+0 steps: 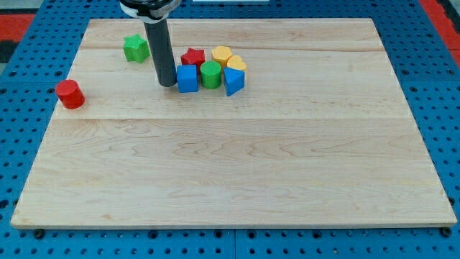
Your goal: Move the red circle into the blue triangle
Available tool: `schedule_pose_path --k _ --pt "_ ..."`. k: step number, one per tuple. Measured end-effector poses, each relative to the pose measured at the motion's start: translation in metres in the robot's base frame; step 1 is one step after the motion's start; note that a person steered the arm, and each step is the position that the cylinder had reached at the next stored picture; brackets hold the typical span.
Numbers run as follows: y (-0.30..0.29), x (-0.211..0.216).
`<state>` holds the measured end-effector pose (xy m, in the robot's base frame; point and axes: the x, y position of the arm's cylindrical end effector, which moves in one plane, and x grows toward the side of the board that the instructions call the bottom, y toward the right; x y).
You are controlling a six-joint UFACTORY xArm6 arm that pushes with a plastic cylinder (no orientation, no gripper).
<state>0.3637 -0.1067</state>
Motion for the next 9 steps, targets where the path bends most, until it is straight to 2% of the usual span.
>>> schedule_pose_path --k 2,4,5,9 --pt "-0.015 0.002" --pt "-0.111 -0.007" --pt "-0.186 -0.007" --pt "-0.193 0.028"
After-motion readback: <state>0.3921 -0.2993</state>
